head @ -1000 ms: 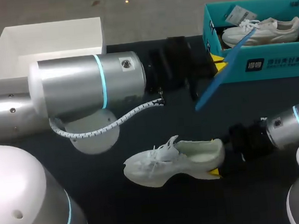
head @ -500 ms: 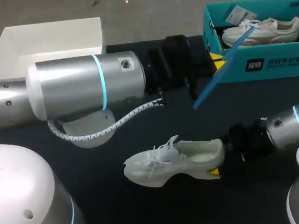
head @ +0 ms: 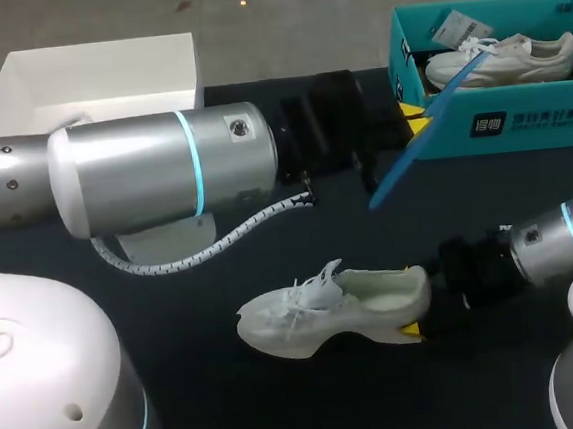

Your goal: Take the shoe out of the shoebox, open the shoe tongue, remove and reinsert the insole, then place the shoe into the shoebox

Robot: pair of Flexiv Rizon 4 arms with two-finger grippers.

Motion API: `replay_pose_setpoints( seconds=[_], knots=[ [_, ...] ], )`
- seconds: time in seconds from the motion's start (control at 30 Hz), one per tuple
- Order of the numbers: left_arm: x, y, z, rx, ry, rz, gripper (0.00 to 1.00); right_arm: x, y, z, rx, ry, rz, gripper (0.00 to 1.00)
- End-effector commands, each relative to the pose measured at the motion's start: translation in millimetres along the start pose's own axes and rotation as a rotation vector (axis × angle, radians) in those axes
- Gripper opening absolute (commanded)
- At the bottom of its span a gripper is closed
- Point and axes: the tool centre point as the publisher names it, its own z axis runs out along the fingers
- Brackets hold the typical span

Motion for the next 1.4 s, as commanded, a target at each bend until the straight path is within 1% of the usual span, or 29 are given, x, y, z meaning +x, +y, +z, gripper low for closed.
replay_pose_setpoints(
  seconds=[0.03, 0.1, 0.23, 0.33, 0.4, 0.5, 0.57, 0.63, 0.67, 0.7, 1.13, 1.2, 1.23, 1.27, 1.33, 1.4],
  knots=[
    [0.7, -4, -7, 0.048, 0.372, -0.049, 0.00, 0.6, -2.2, 5, 0.004, -0.003, 0.001, 0.00],
    [2.6, -8, -13, 0.072, 0.357, -0.087, 0.00, 0.6, -2.2, 5, 0.004, -0.003, 0.001, 0.00],
    [4.2, -10, -26, 0.094, 0.367, -0.183, 0.00, 0.6, -2.2, 5, 0.004, -0.003, 0.001, 0.00],
    [4.9, -12, -35, 0.105, 0.406, -0.233, 0.00, 0.6, -2.2, 5, 0.004, -0.003, 0.001, 0.00],
    [4.0, -16, -39, 0.135, 0.421, -0.271, 0.00, 0.6, -2.2, 5, 0.004, -0.003, 0.001, 0.00],
    [2.9, -16, -44, 0.159, 0.475, -0.299, 0.00, 0.6, -2.2, 5, 0.004, -0.003, 0.001, 0.00],
    [4.5, -13, -45, 0.150, 0.517, -0.308, 0.00, 0.6, -2.2, 5, 0.004, -0.003, 0.001, 0.00],
    [4.5, -9, -46, 0.133, 0.535, -0.321, 0.00, 0.6, -2.2, 5, 0.004, -0.003, 0.001, 0.00],
    [1.2, -5, -45, 0.116, 0.521, -0.328, 0.00, 0.6, -2.2, 5, 0.004, -0.003, 0.001, 0.00],
    [-2.6, -3, -42, 0.119, 0.498, -0.325, 0.00, 0.6, -2.2, 5, 0.004, -0.003, 0.001, 0.00],
    [-2.6, -3, -42, 0.119, 0.498, -0.325, 0.00, 0.6, -2.2, 5, 0.004, -0.003, 0.001, 0.00],
    [-6.2, 0, -40, 0.113, 0.661, -0.322, 0.00, 0.6, -2.2, 5, 0.004, -0.003, 0.001, 0.00],
    [-7.1, 3, -39, 0.107, 0.760, -0.364, 0.00, 0.6, -2.2, 5, 0.004, -0.003, 0.001, 0.00],
    [-8.2, 7, -37, 0.091, 0.835, -0.378, 0.00, 0.6, -2.2, 5, 0.004, -0.003, 0.001, 0.00],
    [-8.7, 14, -31, 0.036, 0.946, -0.418, 0.00, 0.6, -2.2, 5, 0.004, -0.003, 0.001, 0.00],
    [-8.3, 19, -25, 0.021, 1.001, -0.451, 0.00, 0.6, -2.2, 5, 0.004, -0.003, 0.001, 0.00]
  ],
)
